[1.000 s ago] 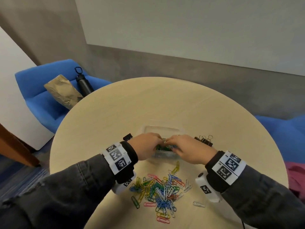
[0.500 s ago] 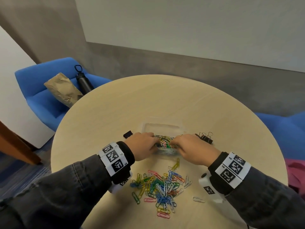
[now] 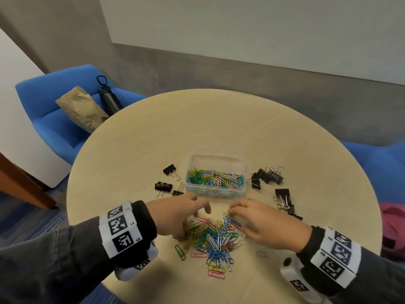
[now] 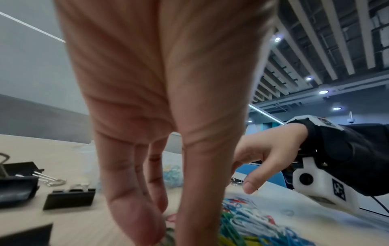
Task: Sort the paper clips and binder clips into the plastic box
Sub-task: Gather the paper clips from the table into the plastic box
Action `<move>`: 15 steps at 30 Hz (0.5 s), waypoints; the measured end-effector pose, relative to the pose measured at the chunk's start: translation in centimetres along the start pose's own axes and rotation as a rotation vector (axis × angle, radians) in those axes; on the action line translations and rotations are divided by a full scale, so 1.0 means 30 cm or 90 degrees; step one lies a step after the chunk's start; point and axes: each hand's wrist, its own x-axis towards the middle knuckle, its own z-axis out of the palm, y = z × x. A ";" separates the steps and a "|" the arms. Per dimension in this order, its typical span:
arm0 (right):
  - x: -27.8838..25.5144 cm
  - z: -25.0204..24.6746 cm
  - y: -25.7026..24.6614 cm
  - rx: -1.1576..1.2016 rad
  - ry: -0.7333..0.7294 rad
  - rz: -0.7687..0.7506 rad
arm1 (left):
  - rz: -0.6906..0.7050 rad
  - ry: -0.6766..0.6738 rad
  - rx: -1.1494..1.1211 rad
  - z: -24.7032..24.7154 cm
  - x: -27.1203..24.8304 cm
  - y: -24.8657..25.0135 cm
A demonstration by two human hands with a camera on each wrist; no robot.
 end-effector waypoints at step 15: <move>-0.107 -0.059 0.059 0.006 -0.128 0.177 | -0.036 0.053 0.025 0.022 -0.055 -0.030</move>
